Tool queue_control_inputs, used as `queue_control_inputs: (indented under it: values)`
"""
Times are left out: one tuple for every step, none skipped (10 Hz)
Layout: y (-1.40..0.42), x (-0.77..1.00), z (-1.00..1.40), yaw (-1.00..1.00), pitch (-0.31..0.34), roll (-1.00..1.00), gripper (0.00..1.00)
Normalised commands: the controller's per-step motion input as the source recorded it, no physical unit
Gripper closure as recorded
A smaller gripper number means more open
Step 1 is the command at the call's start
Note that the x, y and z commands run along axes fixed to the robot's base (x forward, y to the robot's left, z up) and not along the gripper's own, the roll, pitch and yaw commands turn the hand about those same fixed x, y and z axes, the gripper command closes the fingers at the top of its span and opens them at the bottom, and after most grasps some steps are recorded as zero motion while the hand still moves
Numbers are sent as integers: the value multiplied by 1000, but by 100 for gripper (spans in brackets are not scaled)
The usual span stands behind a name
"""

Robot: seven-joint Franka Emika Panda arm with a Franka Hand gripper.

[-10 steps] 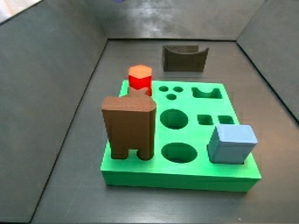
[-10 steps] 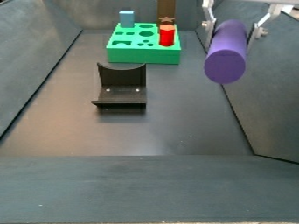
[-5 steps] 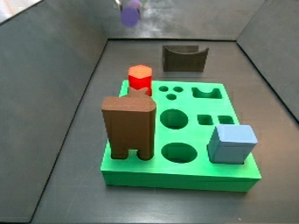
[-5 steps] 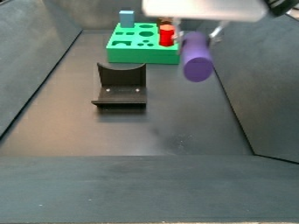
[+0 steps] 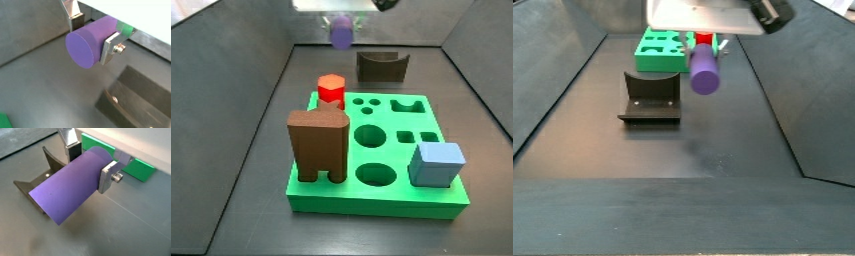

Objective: Pick up the round object. Move up. Place the round object on the fixture. Regrasp the round object. Move to above the board. Insert the round object.
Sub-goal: Place the round object on the fixture.

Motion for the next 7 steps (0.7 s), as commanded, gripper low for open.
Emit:
queue_control_inputs:
  values:
    - [-91, 641, -101, 38, -15, 76, 100]
    - [-65, 541, -78, 35, -4, 78, 100]
    - [-43, 350, -49, 35, 25, 79, 100]
    - [-33, 216, -36, 36, 49, 79, 100]
    - [150, 803, 1000, 33, 18, -1000, 100]
    - [152, 753, 1000, 30, 22, -1000, 100]
    - [155, 708, 1000, 8, 46, -1000, 100]
